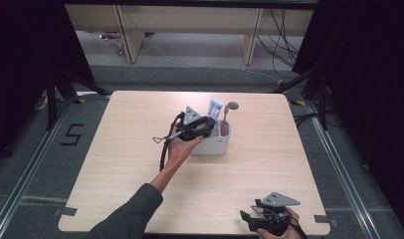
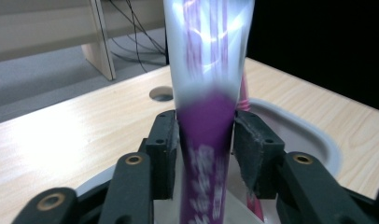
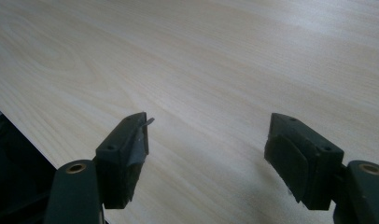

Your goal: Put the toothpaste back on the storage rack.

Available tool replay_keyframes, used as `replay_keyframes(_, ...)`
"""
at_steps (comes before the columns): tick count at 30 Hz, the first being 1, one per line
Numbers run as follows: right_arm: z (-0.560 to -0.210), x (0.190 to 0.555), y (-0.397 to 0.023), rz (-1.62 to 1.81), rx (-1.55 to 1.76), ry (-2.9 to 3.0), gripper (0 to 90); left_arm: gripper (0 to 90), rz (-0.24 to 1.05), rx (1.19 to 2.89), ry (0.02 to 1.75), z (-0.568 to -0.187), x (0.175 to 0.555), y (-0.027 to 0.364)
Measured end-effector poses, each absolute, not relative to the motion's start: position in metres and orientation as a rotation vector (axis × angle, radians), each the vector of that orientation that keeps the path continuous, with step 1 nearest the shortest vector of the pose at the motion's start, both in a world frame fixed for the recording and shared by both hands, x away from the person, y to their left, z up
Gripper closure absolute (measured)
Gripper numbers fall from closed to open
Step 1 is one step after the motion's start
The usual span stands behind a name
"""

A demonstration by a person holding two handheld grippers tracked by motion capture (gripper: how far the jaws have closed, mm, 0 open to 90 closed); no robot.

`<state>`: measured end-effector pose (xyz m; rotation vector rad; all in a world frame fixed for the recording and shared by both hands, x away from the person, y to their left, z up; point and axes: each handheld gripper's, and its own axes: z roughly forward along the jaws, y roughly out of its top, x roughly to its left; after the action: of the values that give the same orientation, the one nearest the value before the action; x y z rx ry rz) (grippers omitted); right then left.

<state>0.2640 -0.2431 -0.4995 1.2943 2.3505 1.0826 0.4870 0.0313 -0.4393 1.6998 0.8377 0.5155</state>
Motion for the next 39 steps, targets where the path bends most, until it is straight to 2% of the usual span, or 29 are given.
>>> replay_keyframes(5,-0.500,0.263,-0.242,1.084,1.305,2.339,30.3,63.9,0.543,1.679,0.836,-0.422,0.485,0.035)
replay_keyframes(39,-0.499,0.263,-0.243,1.076,1.304,2.341,30.4,56.6,0.475,1.773,0.843,-0.403,0.471,0.055)
